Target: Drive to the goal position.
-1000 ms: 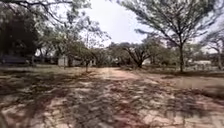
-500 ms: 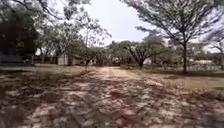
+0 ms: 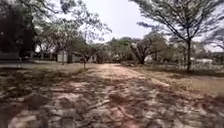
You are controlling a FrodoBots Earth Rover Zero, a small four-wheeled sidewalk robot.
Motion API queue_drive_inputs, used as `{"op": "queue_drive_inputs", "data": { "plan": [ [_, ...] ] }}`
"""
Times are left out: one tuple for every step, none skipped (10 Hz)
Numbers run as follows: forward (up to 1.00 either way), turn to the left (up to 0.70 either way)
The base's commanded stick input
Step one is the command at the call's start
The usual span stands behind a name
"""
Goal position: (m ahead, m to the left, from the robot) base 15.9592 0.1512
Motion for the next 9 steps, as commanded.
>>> {"op": "queue_drive_inputs", "data": {
  "plan": [
    [0.70, 0.00],
    [0.70, 0.00],
    [0.70, 0.00],
    [0.70, 0.00],
    [0.70, 0.00],
    [0.70, 0.00],
    [0.70, 0.00],
    [0.70, 0.00],
    [0.70, 0.00]
  ]
}}
